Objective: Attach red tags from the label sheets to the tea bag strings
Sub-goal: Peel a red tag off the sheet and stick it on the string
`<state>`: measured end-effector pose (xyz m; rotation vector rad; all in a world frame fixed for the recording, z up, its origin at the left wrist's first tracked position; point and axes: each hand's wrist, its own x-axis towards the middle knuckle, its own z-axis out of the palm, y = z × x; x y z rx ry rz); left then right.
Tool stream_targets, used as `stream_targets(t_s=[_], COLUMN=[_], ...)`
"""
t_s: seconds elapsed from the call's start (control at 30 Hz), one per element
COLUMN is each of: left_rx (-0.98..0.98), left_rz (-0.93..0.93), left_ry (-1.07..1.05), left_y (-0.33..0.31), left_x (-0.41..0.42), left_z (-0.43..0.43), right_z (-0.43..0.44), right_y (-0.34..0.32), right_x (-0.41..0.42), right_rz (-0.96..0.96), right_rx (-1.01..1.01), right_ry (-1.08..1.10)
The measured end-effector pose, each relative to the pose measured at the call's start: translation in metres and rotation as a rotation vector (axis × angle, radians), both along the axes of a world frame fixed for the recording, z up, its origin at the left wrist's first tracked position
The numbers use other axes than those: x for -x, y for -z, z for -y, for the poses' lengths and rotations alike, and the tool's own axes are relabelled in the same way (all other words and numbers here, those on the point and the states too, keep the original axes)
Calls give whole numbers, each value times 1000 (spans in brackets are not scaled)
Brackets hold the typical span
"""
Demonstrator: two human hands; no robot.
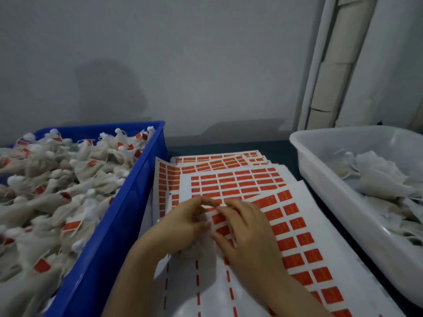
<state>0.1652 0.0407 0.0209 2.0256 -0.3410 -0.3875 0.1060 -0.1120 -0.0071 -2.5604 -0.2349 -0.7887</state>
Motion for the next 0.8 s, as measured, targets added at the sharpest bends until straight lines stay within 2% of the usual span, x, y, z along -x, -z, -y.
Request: stream_targets(t_s=[0.53, 0.8], left_rx=[87, 96], left_rz=[113, 98], left_ry=[-26, -61], left_y=[9, 11], left_x=[3, 3], left_z=[9, 10], right_z=[1, 5], right_y=[13, 10], right_x=[-7, -7], right_rz=[18, 6], right_rx=[-290, -310], right_ry=[-86, -64])
